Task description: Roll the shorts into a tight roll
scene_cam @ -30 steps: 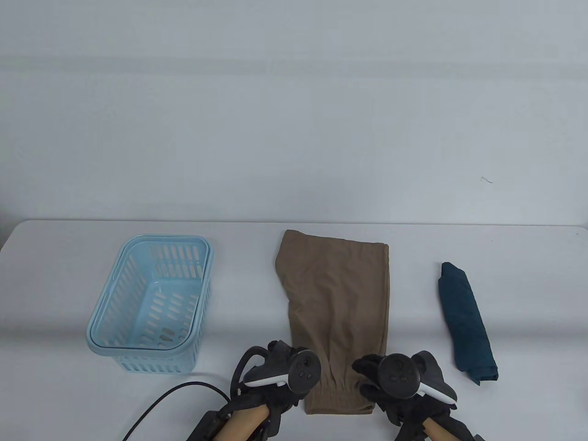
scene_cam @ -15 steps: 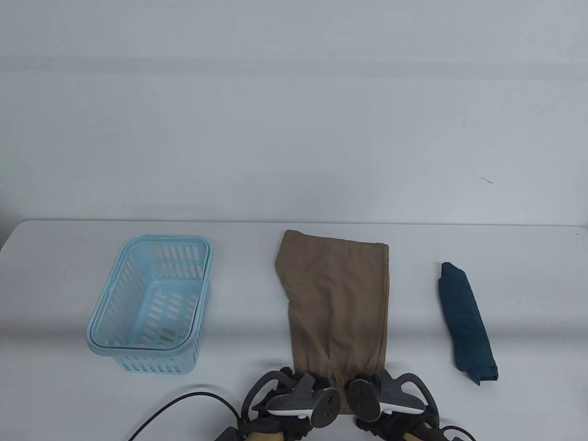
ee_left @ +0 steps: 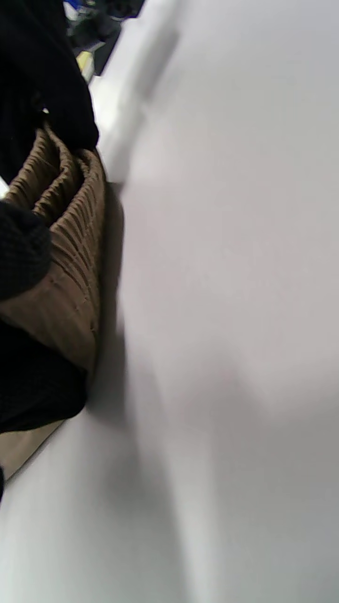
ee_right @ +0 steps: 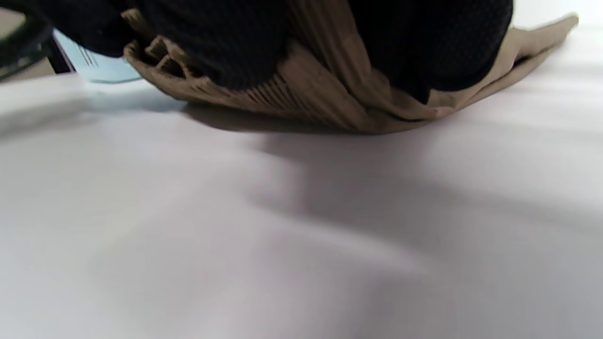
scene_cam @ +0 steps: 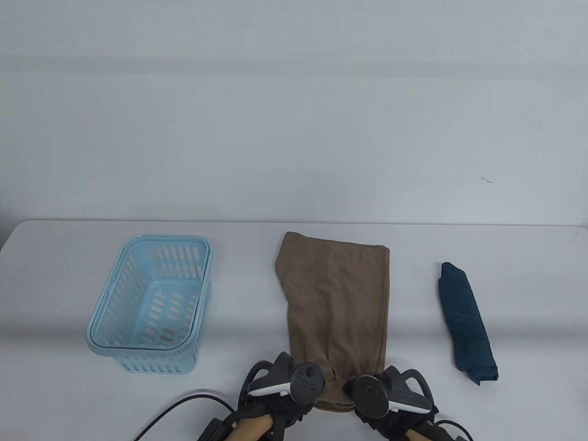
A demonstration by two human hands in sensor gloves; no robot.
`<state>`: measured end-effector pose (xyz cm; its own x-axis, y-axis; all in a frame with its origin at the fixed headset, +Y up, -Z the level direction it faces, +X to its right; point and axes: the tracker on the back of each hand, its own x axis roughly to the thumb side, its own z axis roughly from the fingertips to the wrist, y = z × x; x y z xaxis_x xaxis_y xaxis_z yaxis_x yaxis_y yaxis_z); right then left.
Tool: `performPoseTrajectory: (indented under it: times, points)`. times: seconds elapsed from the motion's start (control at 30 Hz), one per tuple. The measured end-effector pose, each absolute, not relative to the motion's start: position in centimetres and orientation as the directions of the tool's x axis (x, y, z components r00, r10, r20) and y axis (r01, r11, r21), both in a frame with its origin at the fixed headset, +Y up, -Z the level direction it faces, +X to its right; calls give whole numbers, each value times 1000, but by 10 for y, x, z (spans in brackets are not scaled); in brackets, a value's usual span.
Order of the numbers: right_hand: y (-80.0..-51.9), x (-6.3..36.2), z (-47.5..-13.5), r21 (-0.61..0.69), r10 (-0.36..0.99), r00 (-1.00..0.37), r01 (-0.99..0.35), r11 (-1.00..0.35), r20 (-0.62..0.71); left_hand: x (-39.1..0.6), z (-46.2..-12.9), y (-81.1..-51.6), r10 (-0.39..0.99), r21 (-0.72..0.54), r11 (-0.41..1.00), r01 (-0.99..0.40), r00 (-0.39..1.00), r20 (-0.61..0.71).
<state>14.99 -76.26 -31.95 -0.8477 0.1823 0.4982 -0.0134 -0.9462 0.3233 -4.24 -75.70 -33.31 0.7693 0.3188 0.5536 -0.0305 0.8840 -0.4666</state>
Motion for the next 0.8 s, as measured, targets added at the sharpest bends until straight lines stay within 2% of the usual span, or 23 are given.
performPoseTrajectory:
  times: [0.23,0.33,0.4,0.6,0.8]
  points:
    - [-763,170,-331,580,495,-813,-252,-775,307,-52,-338,-756,477,-603,786,-137,755,450]
    - [-766,178,-334,638,548,-804,-300,-709,231,-51,-339,-760,504,-620,766,-170,757,415]
    - [-768,178,-335,630,543,-812,-308,-713,217,-50,-339,-760,465,-574,802,-165,777,426]
    - [-770,173,-333,490,373,-894,-215,-845,249,-42,-337,-758,197,-323,946,-25,835,513]
    - [-774,163,-333,374,252,-931,-142,-916,264,-35,-338,-767,115,-267,963,23,864,490]
